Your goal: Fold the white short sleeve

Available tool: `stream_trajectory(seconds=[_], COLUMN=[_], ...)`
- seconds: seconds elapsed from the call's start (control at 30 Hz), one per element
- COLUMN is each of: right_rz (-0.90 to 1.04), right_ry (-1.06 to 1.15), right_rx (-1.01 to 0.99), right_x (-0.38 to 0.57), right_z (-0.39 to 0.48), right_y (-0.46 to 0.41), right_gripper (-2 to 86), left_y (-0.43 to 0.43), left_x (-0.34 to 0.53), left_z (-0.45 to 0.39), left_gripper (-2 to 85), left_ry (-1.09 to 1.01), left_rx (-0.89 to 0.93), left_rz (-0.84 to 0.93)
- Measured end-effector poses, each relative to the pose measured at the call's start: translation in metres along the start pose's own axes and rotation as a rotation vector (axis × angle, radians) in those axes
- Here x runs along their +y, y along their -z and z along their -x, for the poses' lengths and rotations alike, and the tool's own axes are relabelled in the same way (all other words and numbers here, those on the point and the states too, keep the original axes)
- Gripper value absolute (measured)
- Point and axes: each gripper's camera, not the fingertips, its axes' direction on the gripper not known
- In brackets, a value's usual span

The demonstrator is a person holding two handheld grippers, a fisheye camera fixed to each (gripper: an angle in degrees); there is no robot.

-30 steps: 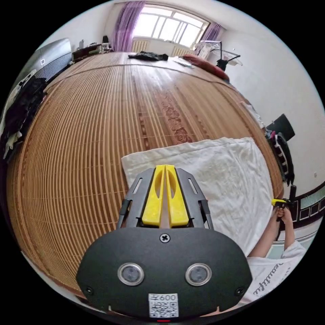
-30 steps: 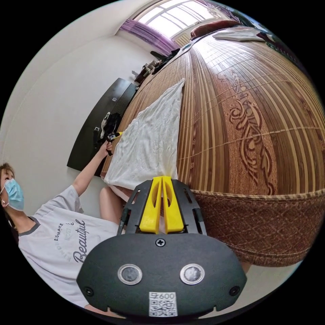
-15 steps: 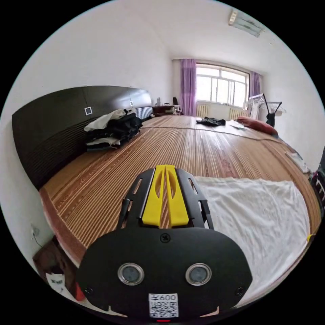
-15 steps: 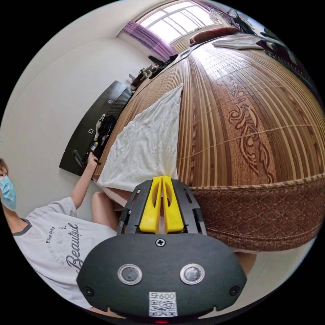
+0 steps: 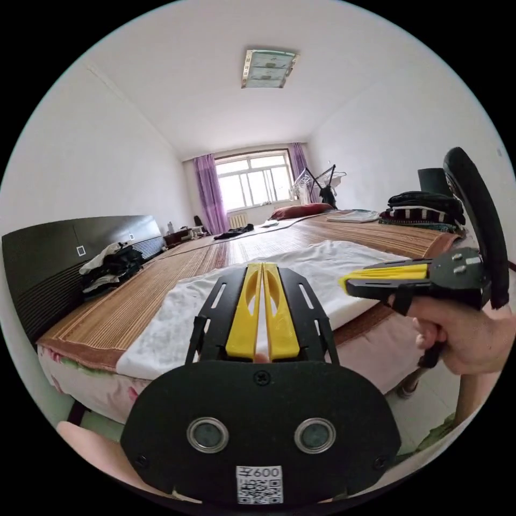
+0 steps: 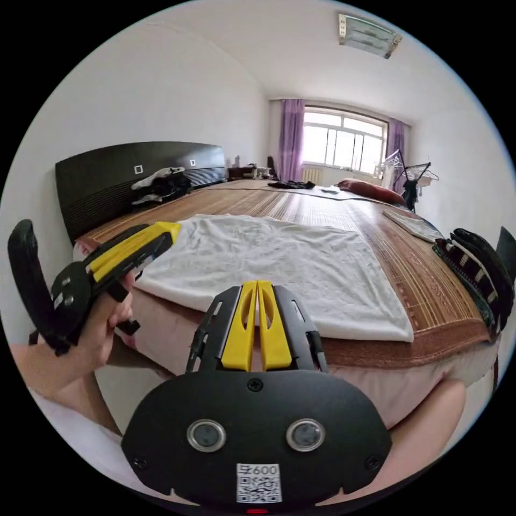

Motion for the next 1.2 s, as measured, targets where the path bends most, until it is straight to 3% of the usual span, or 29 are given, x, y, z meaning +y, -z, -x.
stream_trajectory(seconds=[0.03, 0.1, 0.23, 0.37, 0.53, 0.67, 0.77, 0.97, 1.0, 1.03, 1.1, 1.2], right_rz=[-0.079, -0.055, 0.065, 0.099, -0.031, -0.041, -0.03, -0.012, 0.008, -0.003, -0.021, 0.031], right_ry=[0.044, 0.136, 0.283, 0.078, 0.098, -0.033, -0.052, -0.207, -0.297, -0.388, -0.463, -0.321], right_rx=[-0.01, -0.042, -0.04, -0.094, 0.029, 0.14, 0.137, 0.501, 0.689, 0.748, 0.568, 0.131], right_x=[0.006, 0.015, 0.048, 0.069, 0.102, 0.108, 0.108, 0.104, 0.098, 0.095, 0.09, 0.08], right_z=[0.022, 0.051, 0.09, 0.079, 0.101, 0.092, 0.069, -0.027, -0.047, -0.069, -0.091, -0.084], right_y=[0.004, -0.003, -0.034, -0.032, -0.016, -0.01, -0.002, 0.029, 0.036, 0.048, 0.06, 0.05], right_gripper=[-0.9, -0.8, -0.9, -0.9, -0.8, -0.8, -0.8, -0.8, -0.8, -0.8, -0.9, -0.8], left_y=[-0.003, -0.015, -0.023, -0.006, 0.008, 0.021, 0.03, 0.045, 0.046, 0.048, 0.051, 0.056], left_x=[0.005, 0.017, 0.047, 0.068, 0.072, 0.078, 0.077, 0.075, 0.075, 0.074, 0.072, 0.067], left_z=[0.002, 0.008, -0.008, -0.011, -0.014, 0.015, 0.018, 0.036, 0.038, 0.042, 0.048, 0.061], left_gripper=[0.4, 0.3, 0.1, 0.1, 0.2, 0.2, 0.1, 0.0, 0.0, 0.0, 0.0, 0.1], left_ry=[0.089, 0.201, 0.121, 0.056, -0.031, 0.15, 0.109, 0.092, 0.089, 0.084, 0.081, 0.077], left_rx=[0.012, 0.06, 0.034, 0.051, 0.032, 0.096, 0.081, 0.081, 0.078, 0.074, 0.068, 0.065], left_rz=[0.038, 0.153, 0.264, 0.207, 0.205, 0.181, 0.179, 0.16, 0.158, 0.155, 0.154, 0.151])
